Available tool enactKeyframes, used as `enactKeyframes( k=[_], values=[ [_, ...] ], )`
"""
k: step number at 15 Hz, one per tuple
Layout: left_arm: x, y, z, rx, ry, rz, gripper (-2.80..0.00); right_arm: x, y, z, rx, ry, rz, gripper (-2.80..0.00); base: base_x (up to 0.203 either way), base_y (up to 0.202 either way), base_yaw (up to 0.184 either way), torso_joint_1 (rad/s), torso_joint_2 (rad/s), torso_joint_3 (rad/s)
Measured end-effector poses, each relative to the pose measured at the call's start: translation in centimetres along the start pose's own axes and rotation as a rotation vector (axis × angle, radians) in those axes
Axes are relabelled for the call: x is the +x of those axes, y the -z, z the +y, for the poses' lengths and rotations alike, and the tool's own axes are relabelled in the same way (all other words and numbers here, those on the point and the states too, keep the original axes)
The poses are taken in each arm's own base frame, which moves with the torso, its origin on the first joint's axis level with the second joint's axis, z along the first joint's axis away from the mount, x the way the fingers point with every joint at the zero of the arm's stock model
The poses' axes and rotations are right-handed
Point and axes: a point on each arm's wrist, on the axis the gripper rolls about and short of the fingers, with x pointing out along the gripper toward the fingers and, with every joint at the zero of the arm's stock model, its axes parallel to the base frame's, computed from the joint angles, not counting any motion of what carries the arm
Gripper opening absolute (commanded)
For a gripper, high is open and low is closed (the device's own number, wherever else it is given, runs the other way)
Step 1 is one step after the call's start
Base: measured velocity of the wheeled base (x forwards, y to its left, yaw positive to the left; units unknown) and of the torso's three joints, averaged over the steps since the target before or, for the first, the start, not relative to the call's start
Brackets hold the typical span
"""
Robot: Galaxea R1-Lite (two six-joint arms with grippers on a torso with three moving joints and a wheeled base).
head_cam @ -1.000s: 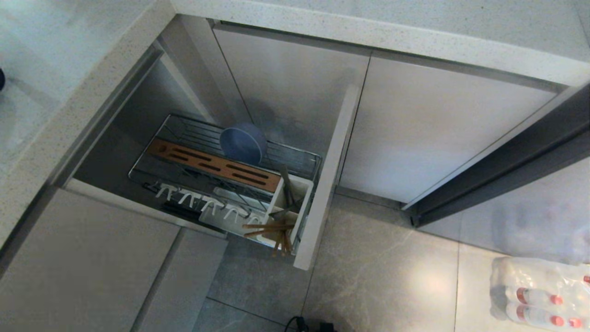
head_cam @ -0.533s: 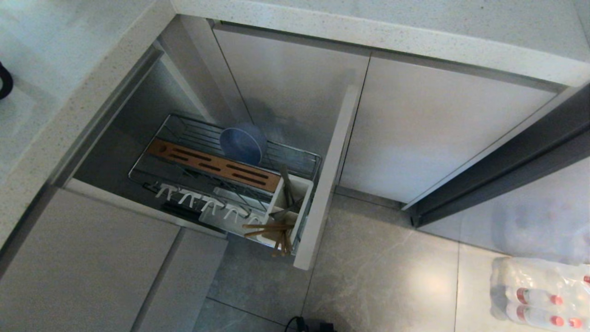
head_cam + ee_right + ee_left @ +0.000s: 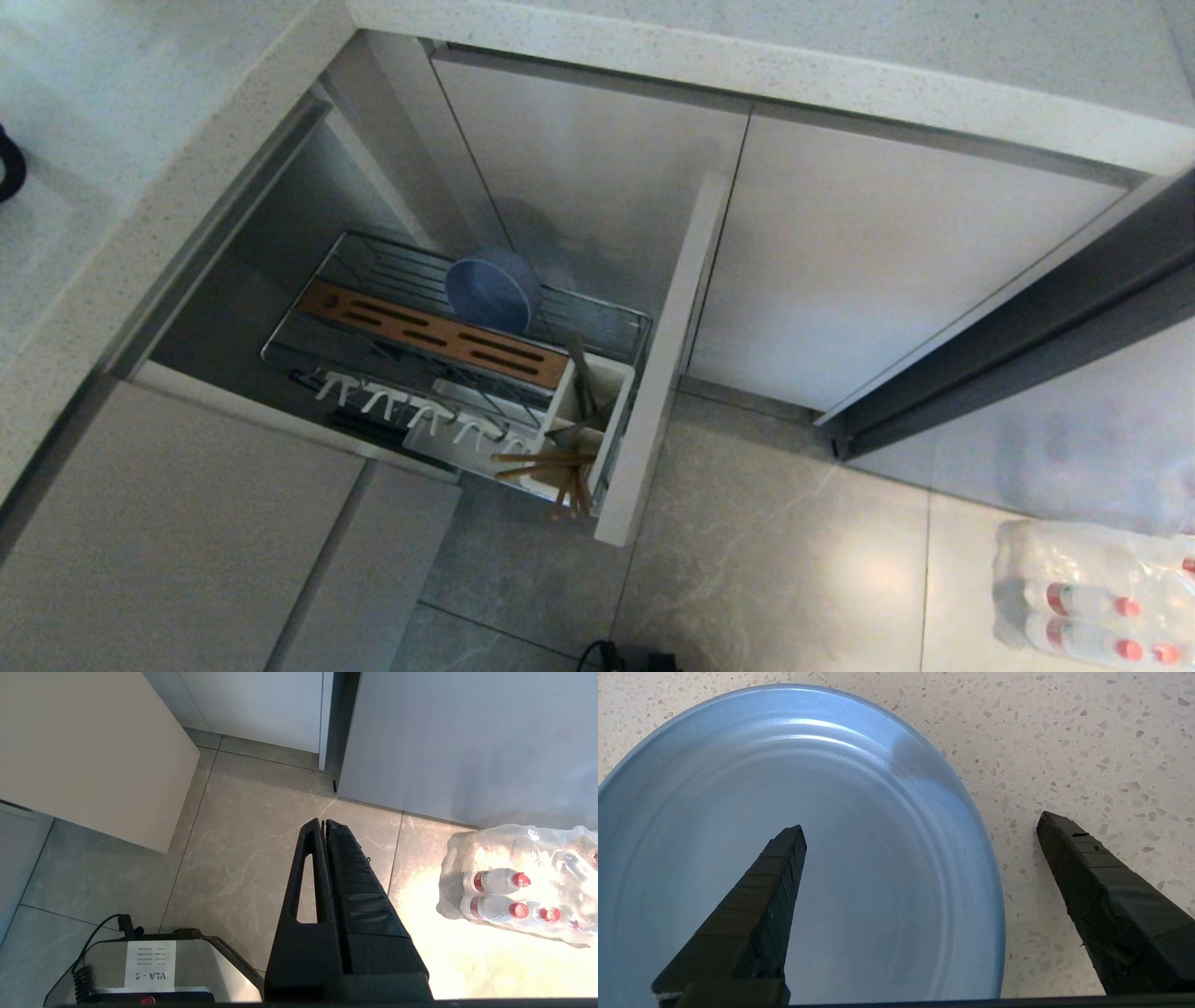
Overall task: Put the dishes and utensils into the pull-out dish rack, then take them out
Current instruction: Pick up the plate and place it in the cupboard
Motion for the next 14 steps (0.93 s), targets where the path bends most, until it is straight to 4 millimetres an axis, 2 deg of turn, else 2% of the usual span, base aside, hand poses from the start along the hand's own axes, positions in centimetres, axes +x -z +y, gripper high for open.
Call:
enactKeyframes(
  k=[7,8,14],
  values=[
    [-0.11,0.01,0.05,0.001,0.005,0.003,0.00,0.00,0.00,0.00,0.000,0.000,0.000,-2.80,0.000,0.000,0.000,0.000,0.00,0.000],
    [-0.12,0.03,0.06,0.001,0.005,0.004,-2.80,0.00,0.00,0.00,0.000,0.000,0.000,-2.80,0.000,0.000,0.000,0.000,0.00,0.000],
    [-0.20,0.08,0.07,0.005,0.007,0.008,-2.80,0.00,0.00,0.00,0.000,0.000,0.000,-2.80,0.000,0.000,0.000,0.000,0.00,0.000]
  ],
)
